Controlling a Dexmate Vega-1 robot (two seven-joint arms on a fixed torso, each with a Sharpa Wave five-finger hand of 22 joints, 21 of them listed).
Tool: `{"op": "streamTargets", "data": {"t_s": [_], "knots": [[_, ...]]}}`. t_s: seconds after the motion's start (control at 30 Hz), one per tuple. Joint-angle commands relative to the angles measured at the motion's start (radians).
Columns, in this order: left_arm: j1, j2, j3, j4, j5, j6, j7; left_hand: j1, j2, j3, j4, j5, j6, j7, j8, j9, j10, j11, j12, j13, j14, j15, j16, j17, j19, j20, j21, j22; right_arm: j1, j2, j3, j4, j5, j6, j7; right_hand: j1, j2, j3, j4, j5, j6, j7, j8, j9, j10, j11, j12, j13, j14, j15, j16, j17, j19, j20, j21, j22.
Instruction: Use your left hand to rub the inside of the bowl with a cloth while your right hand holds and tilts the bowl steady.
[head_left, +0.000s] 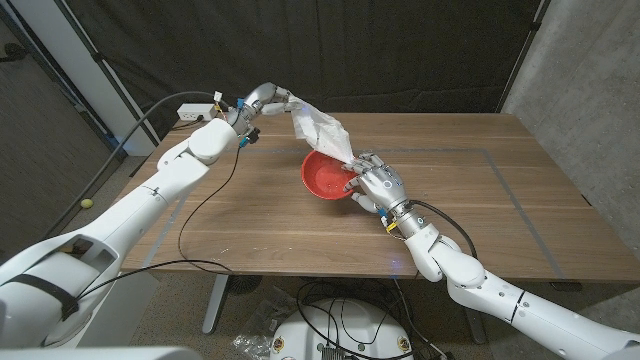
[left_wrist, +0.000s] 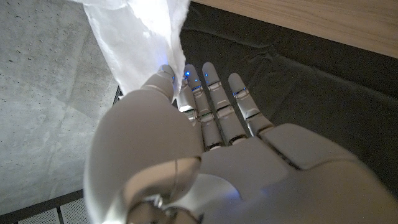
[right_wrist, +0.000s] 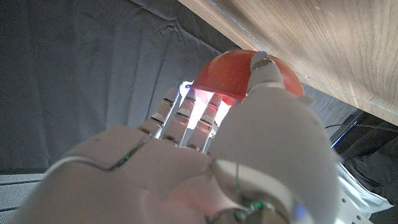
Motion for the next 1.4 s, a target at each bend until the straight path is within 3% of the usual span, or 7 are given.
{"op": "streamTargets", "data": {"t_s": [0.03, 0.3, 0.53, 0.7, 0.97, 1.17, 1.4], "knots": [[0.031, 0.008, -0.019, -0.037, 0.0, 0.005, 0.042, 0.003, 0.004, 0.008, -0.001, 0.006, -0.003, 0.004, 0.033, 0.002, 0.004, -0.009, 0.008, 0.0, 0.012, -0.098, -0.003, 0.007, -0.002, 0.001, 0.009, 0.0, -0.011, -0.001, 0.009, -0.019, 0.027, -0.013, 0.041, 0.011, -0.016, -0.022, -0.009, 0.016, 0.029, 0.01, 0.004, 0.004, -0.103, 0.02, -0.008, -0.005, -0.167, -0.016, -0.001, -0.037, -0.053, 0.027, -0.033, 0.002], [0.101, -0.025, -0.073, -0.067, 0.015, -0.009, 0.208, -0.001, 0.003, 0.012, -0.001, 0.005, -0.007, -0.001, 0.037, -0.001, -0.002, -0.007, 0.012, 0.004, 0.012, -0.102, -0.008, 0.012, -0.005, -0.001, 0.014, 0.0, -0.02, 0.004, 0.019, -0.018, 0.049, -0.016, 0.033, 0.017, -0.017, -0.038, -0.009, 0.028, 0.034, 0.01, 0.003, 0.004, -0.174, 0.079, -0.008, -0.009, -0.253, 0.058, 0.01, -0.081, -0.107, 0.052, -0.076, -0.003], [0.181, -0.118, -0.139, -0.091, 0.055, -0.024, 0.472, -0.004, 0.001, 0.014, 0.0, 0.005, -0.009, -0.007, 0.042, 0.0, -0.004, -0.015, 0.017, 0.007, 0.016, -0.106, -0.011, 0.015, 0.001, -0.004, 0.019, -0.001, -0.028, 0.008, 0.025, -0.018, 0.058, -0.033, 0.033, 0.02, -0.016, -0.041, -0.009, 0.032, 0.036, 0.01, 0.003, 0.004, -0.178, 0.091, -0.003, -0.01, -0.233, 0.057, 0.021, -0.09, -0.095, 0.062, -0.078, -0.003], [0.209, -0.145, -0.164, -0.103, 0.044, -0.022, 0.532, -0.011, 0.0, 0.015, 0.004, 0.005, -0.016, -0.014, 0.046, 0.001, -0.006, -0.025, 0.021, 0.01, 0.02, -0.114, -0.014, 0.019, 0.02, -0.009, 0.03, -0.002, -0.033, 0.013, 0.028, -0.013, 0.058, -0.039, 0.0, 0.024, -0.014, -0.049, -0.009, 0.037, 0.038, 0.01, 0.003, 0.003, -0.14, 0.036, 0.012, -0.009, -0.19, 0.007, 0.033, -0.099, -0.064, 0.056, -0.081, -0.004], [0.209, -0.09, -0.148, -0.117, 0.009, -0.004, 0.418, -0.019, 0.003, 0.017, 0.01, 0.005, -0.045, -0.039, 0.048, 0.005, -0.007, -0.049, 0.017, 0.0, 0.034, -0.116, -0.017, 0.023, 0.039, -0.002, 0.045, -0.001, -0.044, 0.027, 0.051, -0.008, 0.138, 0.003, -0.054, 0.027, 0.01, -0.074, 0.003, 0.048, 0.026, 0.013, -0.003, 0.002, 0.087, -0.008, 0.067, 0.0, 0.088, -0.162, 0.084, -0.091, 0.109, -0.001, -0.058, 0.005], [0.2, -0.06, -0.129, -0.125, -0.003, 0.017, 0.346, -0.025, 0.007, 0.024, 0.017, 0.006, -0.074, -0.05, 0.057, 0.02, 0.006, -0.061, 0.005, -0.019, 0.058, -0.118, -0.018, 0.021, 0.052, 0.0, 0.058, 0.0, -0.052, 0.045, 0.066, 0.001, 0.197, 0.04, -0.094, 0.065, 0.05, -0.066, -0.007, 0.03, 0.0, 0.02, 0.001, 0.003, 0.307, 0.0, 0.105, 0.007, 0.353, -0.188, 0.129, -0.068, 0.234, -0.044, -0.017, 0.011], [0.177, -0.04, -0.096, -0.123, 0.001, 0.028, 0.278, -0.029, 0.006, 0.034, 0.023, 0.004, -0.092, -0.049, 0.079, 0.039, 0.042, -0.072, -0.01, -0.047, 0.094, -0.119, -0.018, 0.017, 0.074, 0.004, 0.077, 0.0, -0.054, 0.065, 0.074, 0.009, 0.237, 0.068, -0.122, 0.093, 0.07, -0.054, -0.016, 0.011, -0.005, 0.026, 0.009, 0.003, 0.483, 0.002, 0.128, 0.019, 0.519, -0.196, 0.163, -0.025, 0.282, -0.068, 0.009, 0.014]]}}
